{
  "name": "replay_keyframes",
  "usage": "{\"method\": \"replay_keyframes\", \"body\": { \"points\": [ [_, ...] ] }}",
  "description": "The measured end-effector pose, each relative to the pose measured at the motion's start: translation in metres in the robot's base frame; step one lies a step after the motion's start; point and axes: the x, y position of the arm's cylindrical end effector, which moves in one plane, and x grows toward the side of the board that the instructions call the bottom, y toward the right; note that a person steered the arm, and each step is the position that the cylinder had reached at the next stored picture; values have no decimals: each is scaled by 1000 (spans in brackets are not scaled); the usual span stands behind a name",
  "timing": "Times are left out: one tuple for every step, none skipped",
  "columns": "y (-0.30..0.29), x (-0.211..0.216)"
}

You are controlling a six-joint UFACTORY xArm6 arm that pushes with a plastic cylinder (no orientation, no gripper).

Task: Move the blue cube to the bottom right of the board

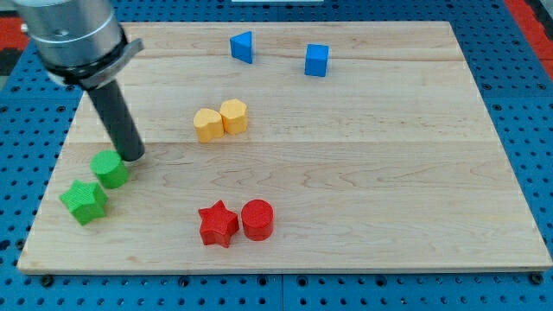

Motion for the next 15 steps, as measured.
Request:
{"method": "replay_keyframes", "body": {
  "points": [
    [-9, 10],
    [-7, 11],
    [-6, 11],
    [-6, 4],
    [-6, -12],
    [11, -35],
    [47, -67],
    [83, -103],
    [114, -144],
    [106, -149],
    [84, -152],
    [68, -166],
    [57, -179],
    [55, -179],
    [54, -179]
  ]
}}
